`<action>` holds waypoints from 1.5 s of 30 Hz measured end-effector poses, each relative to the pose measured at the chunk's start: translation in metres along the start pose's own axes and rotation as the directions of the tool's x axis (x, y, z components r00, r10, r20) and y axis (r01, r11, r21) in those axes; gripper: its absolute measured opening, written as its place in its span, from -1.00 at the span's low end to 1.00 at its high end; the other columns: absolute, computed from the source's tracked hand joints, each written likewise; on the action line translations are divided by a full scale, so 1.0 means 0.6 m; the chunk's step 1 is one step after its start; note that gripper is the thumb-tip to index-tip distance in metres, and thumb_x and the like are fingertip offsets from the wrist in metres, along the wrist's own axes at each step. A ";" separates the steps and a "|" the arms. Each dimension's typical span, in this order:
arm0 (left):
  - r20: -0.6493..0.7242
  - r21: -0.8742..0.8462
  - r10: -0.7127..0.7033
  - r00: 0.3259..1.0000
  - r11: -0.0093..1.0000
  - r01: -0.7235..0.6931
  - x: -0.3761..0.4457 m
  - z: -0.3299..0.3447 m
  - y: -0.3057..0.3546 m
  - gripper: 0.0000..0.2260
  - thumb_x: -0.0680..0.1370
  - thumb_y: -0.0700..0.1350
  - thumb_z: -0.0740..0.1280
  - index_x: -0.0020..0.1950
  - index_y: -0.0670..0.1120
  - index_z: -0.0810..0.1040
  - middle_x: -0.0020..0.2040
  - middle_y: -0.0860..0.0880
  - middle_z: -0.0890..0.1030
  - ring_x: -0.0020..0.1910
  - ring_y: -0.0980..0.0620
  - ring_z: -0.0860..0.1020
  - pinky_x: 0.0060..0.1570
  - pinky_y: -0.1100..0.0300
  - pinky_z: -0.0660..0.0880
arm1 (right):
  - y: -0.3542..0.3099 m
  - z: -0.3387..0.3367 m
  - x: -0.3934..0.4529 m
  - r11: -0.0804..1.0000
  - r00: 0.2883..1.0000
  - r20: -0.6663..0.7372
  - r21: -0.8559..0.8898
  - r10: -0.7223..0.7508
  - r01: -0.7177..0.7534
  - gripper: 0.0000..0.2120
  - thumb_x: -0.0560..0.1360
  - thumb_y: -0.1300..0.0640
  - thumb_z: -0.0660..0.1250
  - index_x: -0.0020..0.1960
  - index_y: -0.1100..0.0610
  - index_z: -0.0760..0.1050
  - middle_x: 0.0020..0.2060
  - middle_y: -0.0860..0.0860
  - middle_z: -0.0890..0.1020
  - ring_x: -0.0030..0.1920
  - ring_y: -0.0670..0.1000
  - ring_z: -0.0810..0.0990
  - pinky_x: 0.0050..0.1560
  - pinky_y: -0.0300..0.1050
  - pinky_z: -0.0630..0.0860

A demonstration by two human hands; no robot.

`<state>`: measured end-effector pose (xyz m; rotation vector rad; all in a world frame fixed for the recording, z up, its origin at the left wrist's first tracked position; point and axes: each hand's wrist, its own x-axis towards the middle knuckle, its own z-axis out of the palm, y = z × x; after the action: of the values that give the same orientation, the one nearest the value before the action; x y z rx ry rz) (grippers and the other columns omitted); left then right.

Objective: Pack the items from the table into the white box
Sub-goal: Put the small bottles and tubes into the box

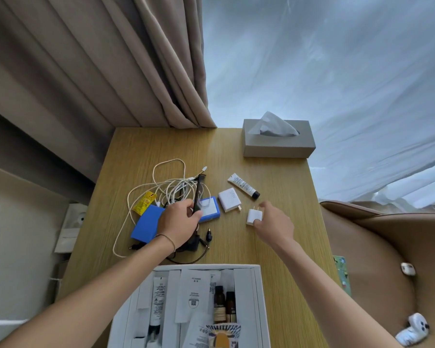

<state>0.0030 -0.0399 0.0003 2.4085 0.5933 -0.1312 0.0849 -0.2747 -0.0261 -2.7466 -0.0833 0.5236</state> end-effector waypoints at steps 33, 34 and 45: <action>-0.068 -0.376 0.029 0.997 0.925 -0.053 -0.199 -0.085 -0.034 -0.67 0.55 -0.08 0.40 -0.35 -0.09 0.37 -0.43 -0.21 0.45 -0.31 -0.30 0.53 -0.24 -0.13 0.50 | -0.114 -0.097 -0.177 0.496 0.941 0.331 0.830 -0.071 -0.255 -0.76 0.59 -0.02 0.25 0.09 0.15 0.50 -0.33 0.09 0.50 -0.43 -0.02 0.44 -0.39 -0.17 0.33; -0.071 -0.387 0.038 0.997 0.920 -0.063 -0.204 -0.090 -0.037 -0.64 0.56 -0.07 0.39 -0.36 -0.09 0.34 -0.44 -0.21 0.43 -0.33 -0.31 0.52 -0.26 -0.12 0.48 | -0.119 -0.099 -0.192 0.516 0.930 0.349 0.821 -0.116 -0.244 -0.77 0.60 0.00 0.25 0.10 0.15 0.49 -0.29 0.12 0.52 -0.42 -0.01 0.45 -0.39 -0.17 0.33; -0.096 -0.443 -0.022 0.995 0.896 -0.022 -0.250 -0.141 -0.111 -0.65 0.61 -0.09 0.31 -0.35 -0.20 0.43 -0.39 -0.23 0.53 -0.37 -0.22 0.48 -0.28 -0.08 0.48 | -0.166 0.010 -0.302 0.709 0.750 0.583 0.668 -0.312 -0.224 -0.69 0.50 0.23 0.46 0.23 0.12 0.55 0.00 0.15 0.71 -0.19 0.05 0.65 -0.06 -0.07 0.65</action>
<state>-0.1652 0.0009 0.0643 1.9756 0.5945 0.1154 -0.0851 -0.2007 0.0657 -1.6765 -0.0965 1.2174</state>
